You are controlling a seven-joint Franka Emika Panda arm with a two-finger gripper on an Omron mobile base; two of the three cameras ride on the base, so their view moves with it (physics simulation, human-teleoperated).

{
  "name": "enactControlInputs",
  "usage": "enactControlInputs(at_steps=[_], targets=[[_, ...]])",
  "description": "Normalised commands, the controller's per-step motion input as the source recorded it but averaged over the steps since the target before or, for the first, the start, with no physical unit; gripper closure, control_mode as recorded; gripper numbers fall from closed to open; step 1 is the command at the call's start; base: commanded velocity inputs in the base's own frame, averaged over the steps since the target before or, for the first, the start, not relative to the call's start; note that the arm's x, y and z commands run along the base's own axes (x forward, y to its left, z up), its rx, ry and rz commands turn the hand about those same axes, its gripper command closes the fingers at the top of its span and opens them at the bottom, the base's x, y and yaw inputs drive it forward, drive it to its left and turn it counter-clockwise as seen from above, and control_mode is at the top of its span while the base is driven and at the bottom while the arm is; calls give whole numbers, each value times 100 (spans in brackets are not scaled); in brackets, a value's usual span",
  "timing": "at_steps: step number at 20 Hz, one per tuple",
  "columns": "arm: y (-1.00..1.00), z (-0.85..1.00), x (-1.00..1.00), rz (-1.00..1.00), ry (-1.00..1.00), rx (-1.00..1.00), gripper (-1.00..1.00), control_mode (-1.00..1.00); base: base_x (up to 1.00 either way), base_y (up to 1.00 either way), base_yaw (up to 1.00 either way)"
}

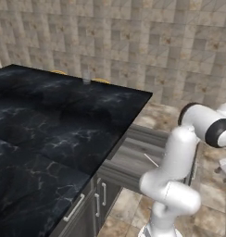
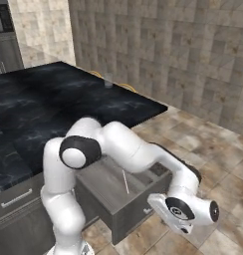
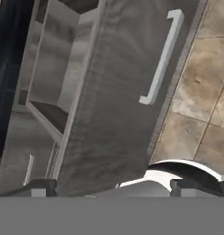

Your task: Take a straw from the drawer in front and place it inside the glass cup on the dining counter.

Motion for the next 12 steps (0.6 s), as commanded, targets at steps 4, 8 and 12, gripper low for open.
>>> enactControlInputs(at_steps=[4, 8, 12], targets=[[44, 100, -49, 5, 0, -39, -100, -100, 0, 0, 0], [24, 100, -29, 1, 1, -30, -100, -100, 0, 0, 0], [35, 100, -1, 2, 13, -19, -100, -100, 0, 0, 0]])
